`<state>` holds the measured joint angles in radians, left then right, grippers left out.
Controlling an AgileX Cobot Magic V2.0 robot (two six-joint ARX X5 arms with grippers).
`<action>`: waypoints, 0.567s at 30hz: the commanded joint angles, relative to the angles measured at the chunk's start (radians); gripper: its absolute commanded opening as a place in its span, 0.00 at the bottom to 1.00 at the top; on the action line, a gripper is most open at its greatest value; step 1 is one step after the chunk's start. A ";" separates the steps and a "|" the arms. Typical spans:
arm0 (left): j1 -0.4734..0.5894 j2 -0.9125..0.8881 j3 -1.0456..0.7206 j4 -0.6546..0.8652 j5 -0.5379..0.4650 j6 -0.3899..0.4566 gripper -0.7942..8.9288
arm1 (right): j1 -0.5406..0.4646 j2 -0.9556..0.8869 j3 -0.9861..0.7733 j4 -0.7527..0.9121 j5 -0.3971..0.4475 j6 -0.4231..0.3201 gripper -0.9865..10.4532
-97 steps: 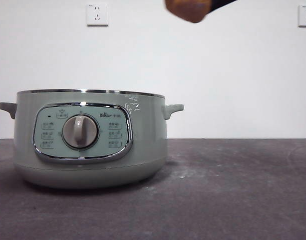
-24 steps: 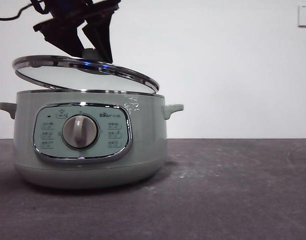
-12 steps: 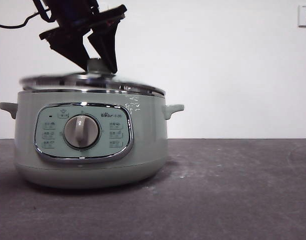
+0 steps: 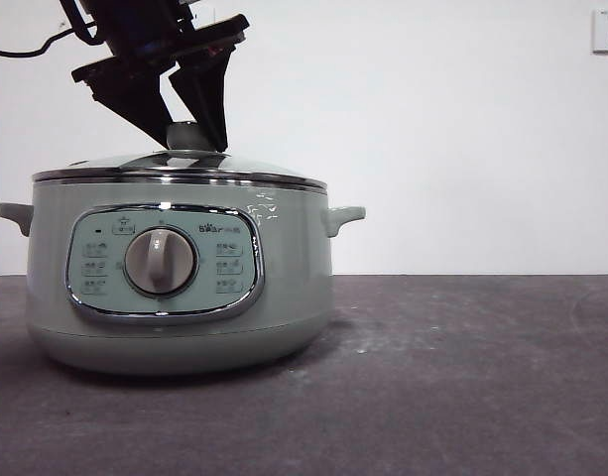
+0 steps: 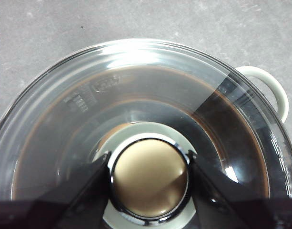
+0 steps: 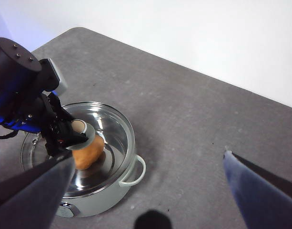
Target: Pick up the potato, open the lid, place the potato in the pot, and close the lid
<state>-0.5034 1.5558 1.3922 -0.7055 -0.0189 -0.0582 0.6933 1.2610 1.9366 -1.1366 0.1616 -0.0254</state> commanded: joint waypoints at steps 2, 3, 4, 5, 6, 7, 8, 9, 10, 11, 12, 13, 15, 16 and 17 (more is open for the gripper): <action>-0.001 0.005 0.003 -0.018 -0.004 0.007 0.13 | 0.000 0.001 0.000 0.004 0.005 0.009 0.55; -0.001 0.005 0.003 -0.013 -0.004 0.007 0.21 | 0.000 0.001 0.000 0.003 0.004 0.009 0.55; -0.001 0.005 0.003 -0.007 -0.004 0.007 0.31 | 0.000 0.001 0.000 0.001 0.004 0.010 0.55; -0.001 0.005 0.003 0.000 -0.005 0.006 0.39 | 0.000 0.001 0.000 -0.002 0.002 0.010 0.55; -0.001 0.005 0.003 0.007 -0.005 0.006 0.46 | 0.000 0.001 0.000 -0.007 0.002 0.011 0.55; -0.001 0.004 0.004 0.012 -0.005 0.006 0.48 | 0.000 0.001 0.000 -0.011 0.003 0.013 0.55; -0.001 0.001 0.004 0.020 -0.005 0.006 0.48 | 0.000 0.002 0.000 -0.016 0.003 0.017 0.55; -0.001 -0.003 0.004 0.024 -0.006 0.006 0.48 | 0.000 0.002 0.000 -0.019 0.002 0.018 0.55; -0.001 -0.012 0.004 0.025 -0.005 0.006 0.48 | 0.000 0.002 0.000 -0.023 0.002 0.019 0.55; -0.001 -0.019 0.004 0.026 -0.005 0.006 0.48 | 0.000 0.002 0.000 -0.025 0.002 0.021 0.55; -0.001 -0.032 0.004 0.026 -0.005 0.006 0.48 | 0.000 0.002 0.000 -0.025 0.001 0.026 0.55; -0.002 -0.048 0.004 0.025 -0.005 0.006 0.47 | 0.000 0.002 0.000 -0.026 0.000 0.033 0.55; -0.003 -0.084 0.004 0.023 -0.005 0.006 0.47 | 0.000 0.002 -0.001 -0.036 -0.001 0.046 0.55; -0.006 -0.108 0.004 0.019 -0.004 0.006 0.47 | 0.000 0.002 -0.002 -0.048 -0.002 0.055 0.55; -0.010 -0.130 0.004 0.014 -0.004 0.005 0.47 | 0.000 0.002 -0.005 -0.059 -0.002 0.060 0.55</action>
<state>-0.5056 1.4544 1.3926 -0.6895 -0.0223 -0.0601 0.6933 1.2610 1.9366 -1.1938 0.1596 0.0093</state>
